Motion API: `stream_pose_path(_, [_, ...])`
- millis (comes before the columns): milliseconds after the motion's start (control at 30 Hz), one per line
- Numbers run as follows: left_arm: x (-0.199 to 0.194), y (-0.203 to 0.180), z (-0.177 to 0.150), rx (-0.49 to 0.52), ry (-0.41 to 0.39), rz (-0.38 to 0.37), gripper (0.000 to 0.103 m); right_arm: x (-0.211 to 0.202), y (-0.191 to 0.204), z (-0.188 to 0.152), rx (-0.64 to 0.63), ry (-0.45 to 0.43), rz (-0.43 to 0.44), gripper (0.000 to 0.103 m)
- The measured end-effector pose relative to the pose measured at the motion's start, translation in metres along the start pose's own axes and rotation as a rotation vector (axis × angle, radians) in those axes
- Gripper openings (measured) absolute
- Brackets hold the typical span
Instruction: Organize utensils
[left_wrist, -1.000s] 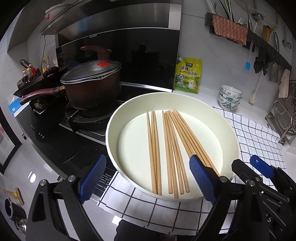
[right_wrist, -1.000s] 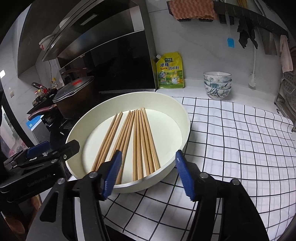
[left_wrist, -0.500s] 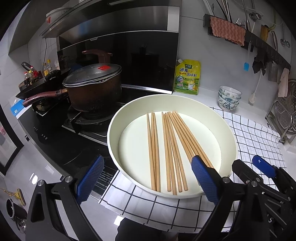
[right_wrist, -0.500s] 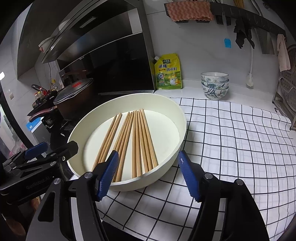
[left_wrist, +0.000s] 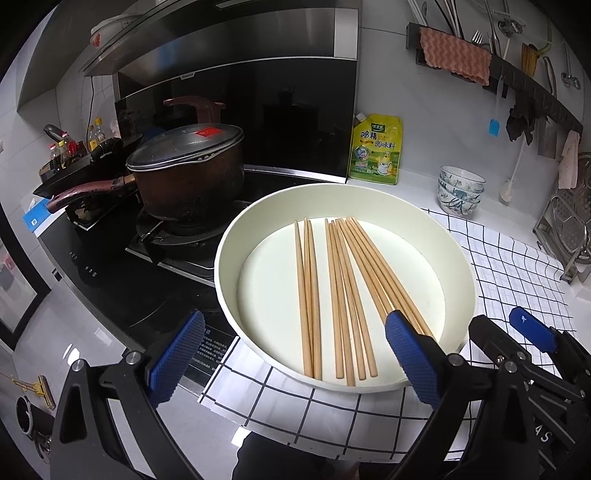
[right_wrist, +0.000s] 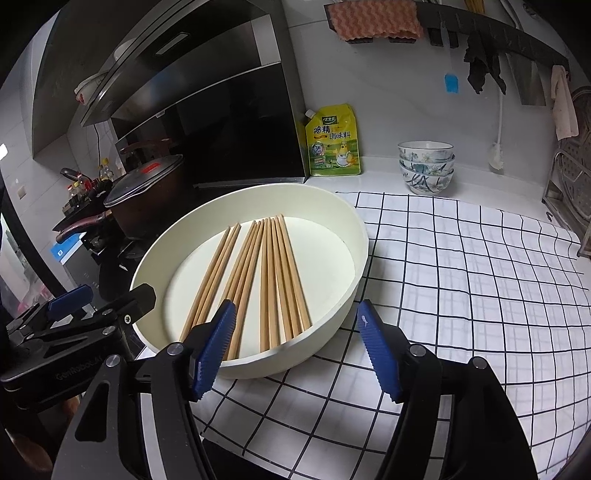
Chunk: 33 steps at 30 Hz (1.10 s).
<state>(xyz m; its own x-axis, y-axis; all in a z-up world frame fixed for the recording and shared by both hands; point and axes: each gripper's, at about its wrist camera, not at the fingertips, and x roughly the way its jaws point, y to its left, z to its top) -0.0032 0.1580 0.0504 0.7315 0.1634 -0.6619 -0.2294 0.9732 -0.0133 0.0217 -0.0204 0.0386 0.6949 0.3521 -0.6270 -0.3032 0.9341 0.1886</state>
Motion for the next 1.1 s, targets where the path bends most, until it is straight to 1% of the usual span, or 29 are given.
stream_pose_path(600, [-0.0012, 0.0033, 0.0005, -0.008, -0.007, 0.016, 0.097, -0.0008, -0.0014, -0.0003, 0.004, -0.005, -0.002, 0.066])
stream_pose_path(833, [-0.0049, 0.0045, 0.0011, -0.009, -0.029, 0.028, 0.097, -0.0013, -0.0017, 0.0001, 0.005, -0.006, -0.003, 0.066])
stream_pose_path(967, [-0.0035, 0.0052, 0.0013, -0.009, -0.017, 0.037, 0.097, -0.0024, -0.0012, 0.0006, 0.004, -0.003, -0.001, 0.066])
stream_pose_path(1100, [-0.0022, 0.0073, 0.0011, -0.018, -0.009, 0.029, 0.097, -0.002, -0.0013, 0.0008, 0.005, -0.002, -0.001, 0.066])
